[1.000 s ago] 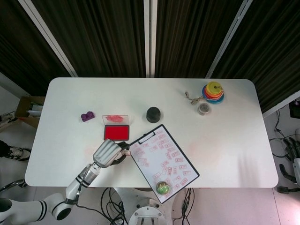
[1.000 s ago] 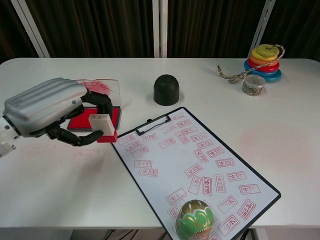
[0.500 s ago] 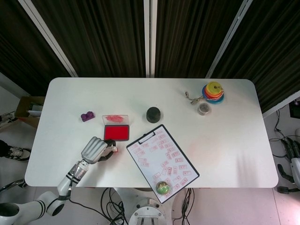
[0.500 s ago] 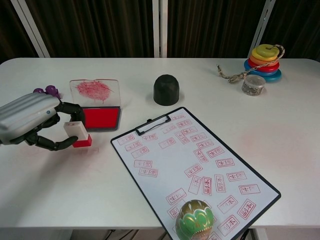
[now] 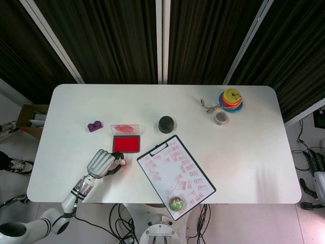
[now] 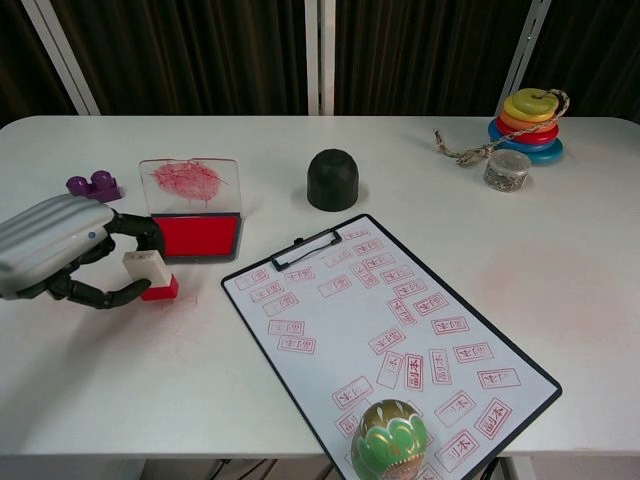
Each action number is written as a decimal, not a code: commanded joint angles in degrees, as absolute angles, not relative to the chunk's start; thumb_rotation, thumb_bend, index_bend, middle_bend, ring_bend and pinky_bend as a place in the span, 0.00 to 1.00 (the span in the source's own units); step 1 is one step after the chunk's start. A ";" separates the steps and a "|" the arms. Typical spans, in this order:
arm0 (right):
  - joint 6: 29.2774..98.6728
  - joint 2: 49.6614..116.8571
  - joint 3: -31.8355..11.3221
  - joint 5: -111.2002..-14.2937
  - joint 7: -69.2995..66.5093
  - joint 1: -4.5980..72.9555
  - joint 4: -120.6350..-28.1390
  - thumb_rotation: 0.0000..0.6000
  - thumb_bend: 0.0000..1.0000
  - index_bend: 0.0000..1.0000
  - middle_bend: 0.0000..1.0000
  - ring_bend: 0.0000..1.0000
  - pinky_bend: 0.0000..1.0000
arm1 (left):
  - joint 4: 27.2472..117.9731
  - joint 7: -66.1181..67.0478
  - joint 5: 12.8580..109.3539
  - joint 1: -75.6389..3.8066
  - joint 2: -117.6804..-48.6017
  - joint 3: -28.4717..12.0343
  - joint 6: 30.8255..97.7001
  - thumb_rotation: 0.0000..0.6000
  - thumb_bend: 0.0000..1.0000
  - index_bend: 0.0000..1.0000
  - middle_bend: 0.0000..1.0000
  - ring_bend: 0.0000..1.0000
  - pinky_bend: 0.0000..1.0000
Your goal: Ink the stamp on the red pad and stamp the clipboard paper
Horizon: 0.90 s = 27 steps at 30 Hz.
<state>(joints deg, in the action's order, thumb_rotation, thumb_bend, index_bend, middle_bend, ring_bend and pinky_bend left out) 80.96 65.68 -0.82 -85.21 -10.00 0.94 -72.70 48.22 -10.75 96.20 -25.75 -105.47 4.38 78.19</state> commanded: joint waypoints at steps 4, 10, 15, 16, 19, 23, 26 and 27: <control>81.07 65.51 -0.83 -85.10 -9.73 0.83 -73.01 1.00 0.32 0.00 0.00 0.00 0.00 | 46.00 -11.38 96.73 -25.45 -106.61 4.57 79.13 1.00 0.42 0.53 0.56 0.97 1.00; 80.83 65.48 -0.68 -85.09 -9.30 0.86 -73.31 1.00 0.32 0.00 0.00 0.00 0.00 | 44.25 -11.00 97.24 -25.36 -107.24 4.75 79.79 1.00 0.41 0.50 0.54 0.97 1.00; 80.95 65.40 -0.65 -85.13 -8.99 0.79 -73.55 1.00 0.32 0.00 0.00 0.00 0.00 | 42.87 -11.42 97.42 -25.22 -107.76 5.02 79.86 1.00 0.37 0.47 0.51 0.97 1.00; 80.97 65.37 -0.66 -85.11 -8.95 0.78 -73.59 1.00 0.32 0.00 0.00 0.00 0.00 | 42.68 -11.53 97.42 -25.21 -107.84 5.03 79.87 1.00 0.37 0.47 0.51 0.97 1.00; 80.96 65.30 -0.69 -85.02 -8.82 0.76 -73.77 1.00 0.32 0.00 0.00 0.00 0.00 | 42.23 -11.90 97.42 -25.17 -108.07 5.05 79.92 1.00 0.36 0.46 0.51 0.97 1.00; 81.02 65.29 -0.69 -85.07 -8.56 0.77 -73.97 1.00 0.32 0.00 0.00 0.00 0.00 | 41.89 -12.27 97.42 -25.14 -108.23 5.03 80.08 1.00 0.35 0.42 0.50 0.97 1.00; 80.97 65.31 -0.66 -85.08 -8.40 0.79 -74.04 1.00 0.32 0.00 0.00 0.00 0.00 | 41.68 -12.34 97.47 -25.17 -108.31 5.04 80.17 1.00 0.35 0.41 0.49 0.96 1.00; 80.94 65.32 -0.65 -85.06 -8.38 0.79 -74.07 1.00 0.32 0.00 0.00 0.00 0.00 | 41.64 -12.41 97.45 -25.15 -108.33 5.05 80.15 1.00 0.35 0.41 0.49 0.96 1.00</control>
